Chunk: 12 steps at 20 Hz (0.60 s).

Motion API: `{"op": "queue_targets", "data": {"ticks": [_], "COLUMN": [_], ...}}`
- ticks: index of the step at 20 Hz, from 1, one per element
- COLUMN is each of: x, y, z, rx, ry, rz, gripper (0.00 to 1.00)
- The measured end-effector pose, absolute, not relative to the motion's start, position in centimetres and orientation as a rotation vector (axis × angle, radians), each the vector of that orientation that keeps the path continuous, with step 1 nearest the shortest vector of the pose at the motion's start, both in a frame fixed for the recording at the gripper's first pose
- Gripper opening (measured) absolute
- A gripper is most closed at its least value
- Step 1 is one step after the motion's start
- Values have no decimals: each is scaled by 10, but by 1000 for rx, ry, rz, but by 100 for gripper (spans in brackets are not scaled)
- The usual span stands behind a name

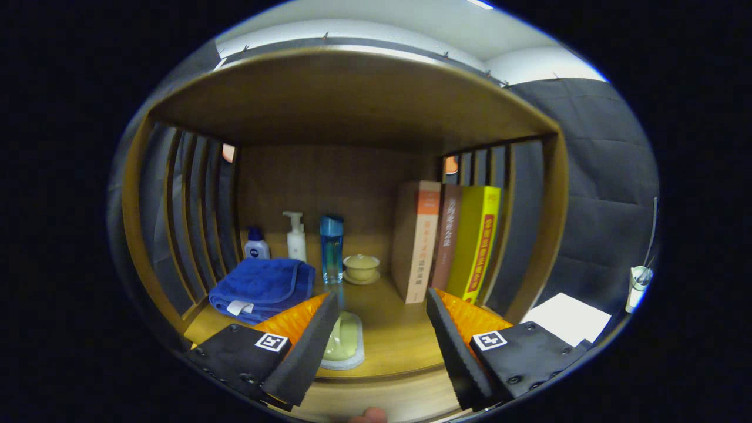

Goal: Pull open the drawer, take out the items inside it, and place them on the countertop above the cabinet.

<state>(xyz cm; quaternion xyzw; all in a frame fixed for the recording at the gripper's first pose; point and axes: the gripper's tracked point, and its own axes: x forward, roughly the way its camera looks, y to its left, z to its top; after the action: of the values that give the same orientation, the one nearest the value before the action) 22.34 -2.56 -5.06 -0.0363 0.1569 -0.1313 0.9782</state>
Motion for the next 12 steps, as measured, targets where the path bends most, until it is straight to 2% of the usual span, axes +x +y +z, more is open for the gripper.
{"op": "queue_targets", "data": {"ticks": [7,12], "x": [146,102], "y": [-58,-49], "z": [8,14], "rx": [-113,-109], "ry": [220,165], "rz": [-342,-311], "gripper": [98,98]}}
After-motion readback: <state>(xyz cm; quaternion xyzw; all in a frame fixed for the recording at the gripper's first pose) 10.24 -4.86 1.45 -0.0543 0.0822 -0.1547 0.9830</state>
